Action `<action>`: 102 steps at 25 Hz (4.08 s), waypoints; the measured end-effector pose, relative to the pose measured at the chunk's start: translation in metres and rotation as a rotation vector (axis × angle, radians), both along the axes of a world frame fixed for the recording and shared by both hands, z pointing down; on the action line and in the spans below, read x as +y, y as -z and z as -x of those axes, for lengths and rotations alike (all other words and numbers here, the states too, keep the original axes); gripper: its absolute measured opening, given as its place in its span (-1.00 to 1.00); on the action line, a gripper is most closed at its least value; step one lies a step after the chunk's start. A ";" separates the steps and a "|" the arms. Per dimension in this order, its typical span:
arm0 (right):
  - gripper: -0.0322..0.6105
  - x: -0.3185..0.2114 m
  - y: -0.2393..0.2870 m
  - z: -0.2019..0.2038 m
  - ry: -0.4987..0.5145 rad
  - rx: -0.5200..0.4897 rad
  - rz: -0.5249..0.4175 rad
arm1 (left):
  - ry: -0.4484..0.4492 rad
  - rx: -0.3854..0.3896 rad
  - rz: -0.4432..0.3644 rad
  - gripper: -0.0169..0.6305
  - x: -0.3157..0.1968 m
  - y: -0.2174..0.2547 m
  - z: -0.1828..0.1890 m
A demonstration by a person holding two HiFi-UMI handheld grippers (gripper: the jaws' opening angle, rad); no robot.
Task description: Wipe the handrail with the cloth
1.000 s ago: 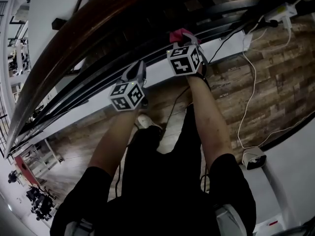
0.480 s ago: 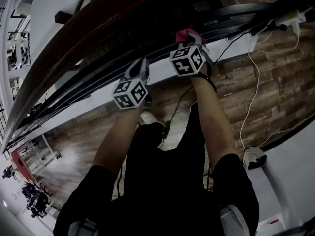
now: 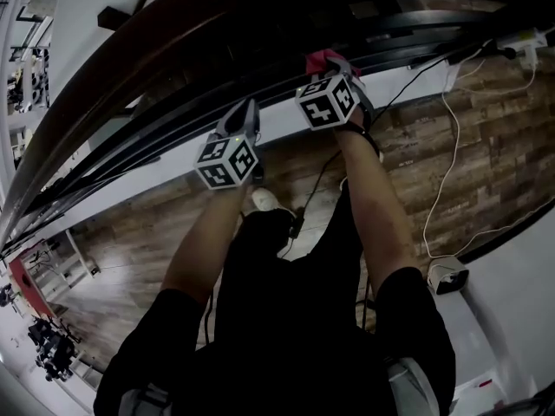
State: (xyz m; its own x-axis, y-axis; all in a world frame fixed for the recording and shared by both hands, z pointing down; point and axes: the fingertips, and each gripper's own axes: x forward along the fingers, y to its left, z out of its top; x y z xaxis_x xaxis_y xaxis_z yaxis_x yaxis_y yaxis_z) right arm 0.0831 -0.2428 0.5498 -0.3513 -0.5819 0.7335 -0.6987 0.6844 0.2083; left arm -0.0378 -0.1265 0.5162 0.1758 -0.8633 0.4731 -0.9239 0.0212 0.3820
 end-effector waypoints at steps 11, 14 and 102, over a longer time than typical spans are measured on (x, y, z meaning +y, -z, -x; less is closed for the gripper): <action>-0.77 0.027 0.006 0.036 0.099 0.005 -0.025 | 0.145 -0.003 -0.032 -0.95 0.041 -0.010 0.046; -0.77 0.022 0.010 0.043 0.151 0.005 -0.047 | 0.241 -0.002 -0.030 -0.95 0.049 -0.017 0.055; -0.77 0.222 -0.006 0.375 0.779 0.097 -0.053 | 0.837 0.120 -0.102 -0.95 0.284 -0.045 0.311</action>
